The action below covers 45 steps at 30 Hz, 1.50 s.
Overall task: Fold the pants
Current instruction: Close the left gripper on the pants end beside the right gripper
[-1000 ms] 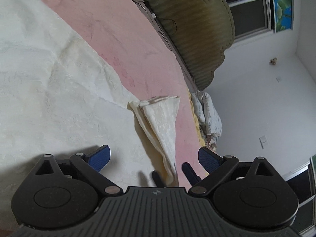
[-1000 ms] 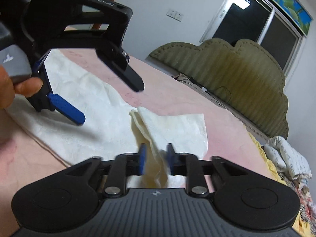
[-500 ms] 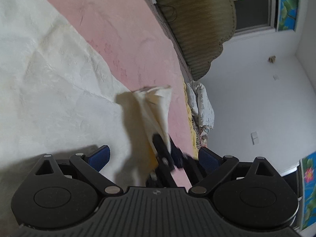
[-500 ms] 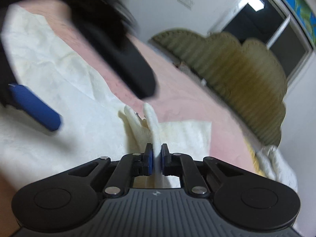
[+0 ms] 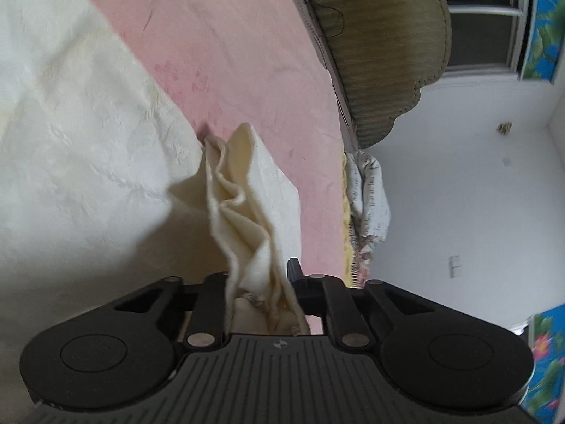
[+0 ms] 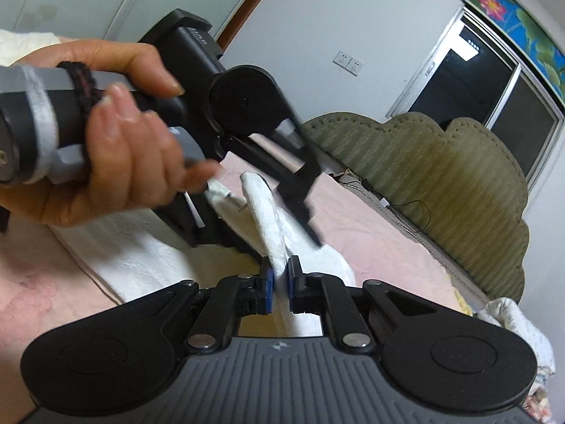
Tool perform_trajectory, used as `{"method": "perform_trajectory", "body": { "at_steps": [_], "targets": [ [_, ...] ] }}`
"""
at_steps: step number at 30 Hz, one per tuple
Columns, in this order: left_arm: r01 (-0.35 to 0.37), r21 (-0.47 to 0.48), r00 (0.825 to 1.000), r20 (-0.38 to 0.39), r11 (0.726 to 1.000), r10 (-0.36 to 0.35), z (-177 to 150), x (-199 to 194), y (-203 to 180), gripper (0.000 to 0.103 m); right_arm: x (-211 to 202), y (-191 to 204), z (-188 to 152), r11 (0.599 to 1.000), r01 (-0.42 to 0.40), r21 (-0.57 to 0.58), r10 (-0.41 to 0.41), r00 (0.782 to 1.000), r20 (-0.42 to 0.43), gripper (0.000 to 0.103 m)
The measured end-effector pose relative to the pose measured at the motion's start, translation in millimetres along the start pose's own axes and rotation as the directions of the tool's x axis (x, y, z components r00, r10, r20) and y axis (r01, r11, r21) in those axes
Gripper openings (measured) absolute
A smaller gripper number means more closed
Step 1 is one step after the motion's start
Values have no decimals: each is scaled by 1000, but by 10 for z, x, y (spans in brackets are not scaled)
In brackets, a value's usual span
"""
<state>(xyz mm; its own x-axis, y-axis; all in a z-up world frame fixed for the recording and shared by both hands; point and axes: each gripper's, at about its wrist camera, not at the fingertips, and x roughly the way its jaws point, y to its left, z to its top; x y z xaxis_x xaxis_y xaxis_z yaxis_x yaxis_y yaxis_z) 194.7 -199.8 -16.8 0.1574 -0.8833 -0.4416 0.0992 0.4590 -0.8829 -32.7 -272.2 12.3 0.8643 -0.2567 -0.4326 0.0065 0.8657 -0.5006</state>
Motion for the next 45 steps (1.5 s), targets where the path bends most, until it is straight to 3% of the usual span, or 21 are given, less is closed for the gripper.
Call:
{"method": "perform_trajectory", "body": {
  "at_steps": [2,6,9,10,12,15,17,18,20,23,29,30,31,32,34,36,38,40,42,44,45],
  "targets": [
    [-45,95,998,42,994,41,-60,-113,-111,10,-15,29,13,1000,-15,-9,15,1000,-5,14],
    [-143,307,980,179,941,90,-294,-514,-396,10,37,221,65,995,14,-99,-14,1000,2,55],
    [-265,429,944,299,864,141,-521,-837,-530,10,1,462,155,988,32,-148,-26,999,47,53],
    [-306,456,929,335,836,157,-579,-934,-549,10,-17,535,193,987,26,-159,-16,998,62,42],
    [-408,502,884,427,763,191,-727,-1151,-571,10,-41,698,263,981,28,-190,-13,997,79,28],
    [-514,513,828,506,687,242,-857,-1356,-457,11,-35,937,368,972,-11,-235,34,995,96,25],
    [-531,487,824,488,693,288,-803,-1404,-270,27,-25,1085,431,967,-61,-247,85,992,89,25],
    [-529,448,827,464,721,318,-712,-1419,-144,29,-1,1172,443,961,-80,-263,104,991,78,25],
    [-479,348,854,396,806,336,-509,-1506,95,30,42,1319,432,949,-106,-296,127,990,54,25],
    [-376,233,897,333,897,289,-242,-1576,307,36,44,1433,404,942,-98,-321,116,992,39,25],
    [-212,2,938,283,977,203,176,-1501,496,58,124,1308,489,953,-128,-273,141,990,29,25],
    [-205,-19,941,271,979,202,230,-1462,506,56,168,1237,495,955,-130,-266,143,989,28,25],
    [-212,-27,942,260,977,212,279,-1439,508,41,182,1205,497,957,-134,-257,146,989,28,25],
    [-233,-17,937,263,972,230,320,-1422,491,16,189,1192,515,959,-137,-248,148,988,29,25],
    [-243,43,921,322,969,217,318,-1486,399,8,249,1114,599,964,-129,-232,142,989,38,24],
    [-274,172,875,452,946,171,167,-1659,170,8,266,1005,681,973,-98,-208,118,989,86,20],
    [-380,302,822,543,874,170,-54,-1791,-103,8,191,959,774,981,-70,-181,99,982,158,20],
    [-487,331,794,553,808,252,-162,-1806,-183,13,158,944,831,979,-109,-175,137,977,161,20],
    [-588,296,763,512,753,395,-146,-1666,-50,23,240,969,812,966,-195,-169,212,973,90,20],
    [-602,215,769,418,769,484,-76,-1573,267,27,387,1039,730,951,-259,-169,264,964,8,20],
    [-571,198,776,445,797,446,-99,-1630,354,28,416,1080,675,949,-261,-177,265,964,0,20]
  ]
}}
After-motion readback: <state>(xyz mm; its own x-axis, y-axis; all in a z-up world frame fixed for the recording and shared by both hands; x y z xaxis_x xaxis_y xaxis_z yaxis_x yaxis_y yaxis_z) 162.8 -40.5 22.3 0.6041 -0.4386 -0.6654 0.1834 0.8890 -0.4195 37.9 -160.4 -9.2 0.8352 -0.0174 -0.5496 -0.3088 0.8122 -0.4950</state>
